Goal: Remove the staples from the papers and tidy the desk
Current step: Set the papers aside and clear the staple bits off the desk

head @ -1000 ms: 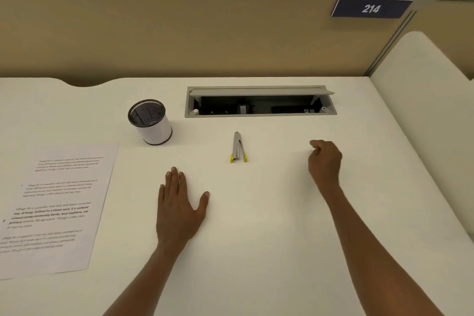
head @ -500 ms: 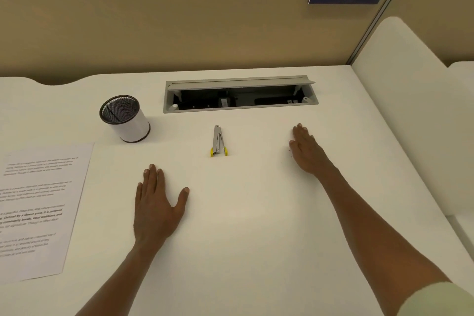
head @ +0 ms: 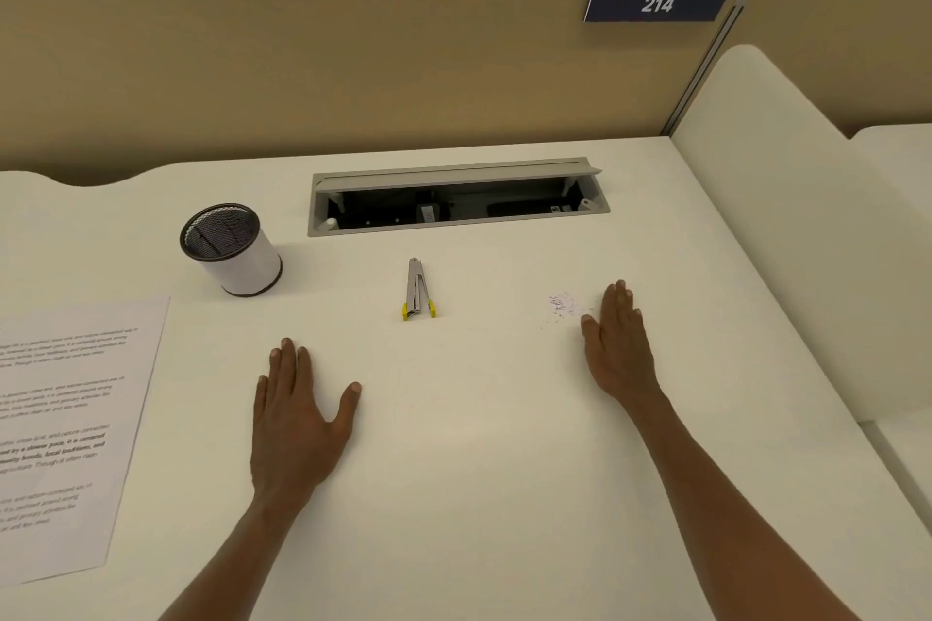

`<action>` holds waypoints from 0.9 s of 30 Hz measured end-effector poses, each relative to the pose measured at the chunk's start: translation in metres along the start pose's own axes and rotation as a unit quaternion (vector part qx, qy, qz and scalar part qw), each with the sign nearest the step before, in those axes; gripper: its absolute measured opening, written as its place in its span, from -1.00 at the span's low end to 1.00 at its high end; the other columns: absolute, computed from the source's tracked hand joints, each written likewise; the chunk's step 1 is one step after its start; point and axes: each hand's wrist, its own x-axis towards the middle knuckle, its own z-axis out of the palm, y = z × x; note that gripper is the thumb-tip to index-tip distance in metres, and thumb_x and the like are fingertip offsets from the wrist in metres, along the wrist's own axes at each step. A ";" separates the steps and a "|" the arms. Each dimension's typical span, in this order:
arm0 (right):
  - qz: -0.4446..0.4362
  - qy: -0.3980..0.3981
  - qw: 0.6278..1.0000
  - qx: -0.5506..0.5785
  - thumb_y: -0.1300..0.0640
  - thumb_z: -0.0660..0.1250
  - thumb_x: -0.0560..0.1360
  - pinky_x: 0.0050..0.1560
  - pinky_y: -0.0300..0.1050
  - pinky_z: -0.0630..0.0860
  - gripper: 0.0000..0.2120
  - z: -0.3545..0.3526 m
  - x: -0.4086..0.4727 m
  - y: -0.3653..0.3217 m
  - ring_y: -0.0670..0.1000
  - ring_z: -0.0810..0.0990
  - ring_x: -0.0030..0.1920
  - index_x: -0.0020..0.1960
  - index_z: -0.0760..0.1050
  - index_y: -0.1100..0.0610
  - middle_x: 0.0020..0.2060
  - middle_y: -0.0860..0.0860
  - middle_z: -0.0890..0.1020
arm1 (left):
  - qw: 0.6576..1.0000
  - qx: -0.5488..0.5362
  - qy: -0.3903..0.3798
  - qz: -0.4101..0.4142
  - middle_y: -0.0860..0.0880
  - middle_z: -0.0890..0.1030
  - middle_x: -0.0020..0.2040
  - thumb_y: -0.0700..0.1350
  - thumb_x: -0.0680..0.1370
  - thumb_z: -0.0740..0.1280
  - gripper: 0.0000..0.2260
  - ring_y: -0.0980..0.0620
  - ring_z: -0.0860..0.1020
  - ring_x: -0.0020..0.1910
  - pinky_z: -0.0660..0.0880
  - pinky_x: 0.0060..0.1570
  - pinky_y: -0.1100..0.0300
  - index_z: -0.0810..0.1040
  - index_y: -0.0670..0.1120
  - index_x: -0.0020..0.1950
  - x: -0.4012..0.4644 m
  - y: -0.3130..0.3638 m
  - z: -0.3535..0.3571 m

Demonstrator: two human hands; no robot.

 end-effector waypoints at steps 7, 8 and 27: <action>-0.091 -0.060 0.994 -0.001 0.00 -0.02 0.66 0.53 -0.11 -0.24 -0.39 0.023 0.006 -0.045 -0.02 -0.19 0.56 0.57 -0.19 0.22 0.57 0.06 -0.14 | 1.000 -0.002 0.003 0.000 -0.10 0.05 0.65 0.32 0.54 0.10 -0.19 0.00 -0.03 0.64 -0.01 0.60 0.01 0.15 -0.23 0.60 0.000 0.001 -0.002; -0.096 -0.063 0.993 0.032 0.01 -0.02 0.67 0.52 -0.14 -0.24 -0.41 0.022 0.007 -0.045 -0.05 -0.18 0.56 0.57 -0.17 0.20 0.57 0.04 -0.13 | 1.000 -0.001 0.004 0.000 -0.10 0.05 0.65 0.32 0.54 0.09 -0.18 0.00 -0.03 0.64 -0.01 0.59 0.01 0.15 -0.23 0.60 0.000 0.001 -0.002; -0.227 -0.134 0.963 -0.060 0.03 -0.04 0.66 0.55 -0.16 -0.07 -0.51 0.005 0.048 -0.053 -0.11 -0.01 0.55 0.57 0.08 0.12 0.57 -0.04 0.06 | 1.000 -0.002 -0.001 -0.002 -0.07 0.03 0.66 0.34 0.54 0.06 -0.18 0.03 -0.05 0.64 -0.01 0.60 0.01 0.12 -0.20 0.62 0.000 0.001 0.000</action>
